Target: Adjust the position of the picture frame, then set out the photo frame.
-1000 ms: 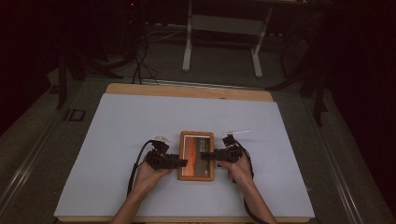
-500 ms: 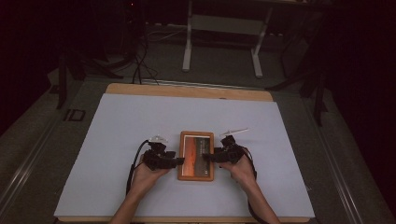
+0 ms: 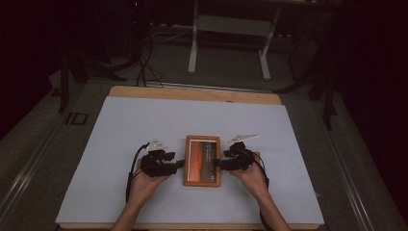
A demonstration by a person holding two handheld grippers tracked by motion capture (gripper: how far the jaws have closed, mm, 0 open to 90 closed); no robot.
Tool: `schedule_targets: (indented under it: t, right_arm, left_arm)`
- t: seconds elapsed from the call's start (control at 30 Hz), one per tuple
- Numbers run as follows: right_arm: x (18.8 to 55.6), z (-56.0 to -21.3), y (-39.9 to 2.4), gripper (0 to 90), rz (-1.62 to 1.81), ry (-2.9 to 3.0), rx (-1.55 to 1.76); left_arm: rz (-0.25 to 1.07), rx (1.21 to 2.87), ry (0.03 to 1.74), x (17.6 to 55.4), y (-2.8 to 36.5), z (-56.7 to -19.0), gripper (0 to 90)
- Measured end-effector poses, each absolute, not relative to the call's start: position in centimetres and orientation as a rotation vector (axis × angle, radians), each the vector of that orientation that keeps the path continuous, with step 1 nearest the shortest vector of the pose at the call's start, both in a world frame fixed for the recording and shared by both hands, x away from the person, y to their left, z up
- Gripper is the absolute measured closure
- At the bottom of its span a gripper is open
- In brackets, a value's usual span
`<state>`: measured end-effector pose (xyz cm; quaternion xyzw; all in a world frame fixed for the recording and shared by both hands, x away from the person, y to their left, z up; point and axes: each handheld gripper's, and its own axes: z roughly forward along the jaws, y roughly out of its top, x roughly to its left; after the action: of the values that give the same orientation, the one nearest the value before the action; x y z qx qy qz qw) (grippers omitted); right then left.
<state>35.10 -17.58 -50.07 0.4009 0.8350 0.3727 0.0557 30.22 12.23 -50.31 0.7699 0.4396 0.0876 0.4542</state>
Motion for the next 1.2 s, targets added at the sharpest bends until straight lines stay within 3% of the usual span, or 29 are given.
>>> schedule_targets:
  t: [0.2,0.37,0.5,0.57,0.77,1.2]
  right_arm:
    - [35.0,-49.6,-18.0,36.7,1.153,2.489,1.200]
    - [35.2,-48.8,-17.6,45.1,1.138,2.436,1.144]
    - [35.5,-48.5,-17.0,59.6,1.151,2.401,1.094]
    - [35.6,-48.2,-16.6,72.9,1.170,2.375,1.061]
    - [36.3,-48.3,-15.6,89.0,1.145,2.359,1.036]
    - [38.1,-49.1,-14.3,90.0,1.124,2.353,1.053]
  left_arm:
    - [0.245,1.887,1.079,29.5,12.3,-49.7,43.6]
    - [0.269,1.901,1.066,28.8,12.2,-49.4,43.5]
    - [0.257,1.894,1.065,28.5,12.4,-49.2,43.8]
    - [0.250,1.893,1.064,28.4,12.4,-49.1,43.9]
    - [0.240,1.899,1.054,28.3,12.5,-49.1,44.0]
    - [0.241,1.898,1.059,28.3,12.8,-49.3,43.7]
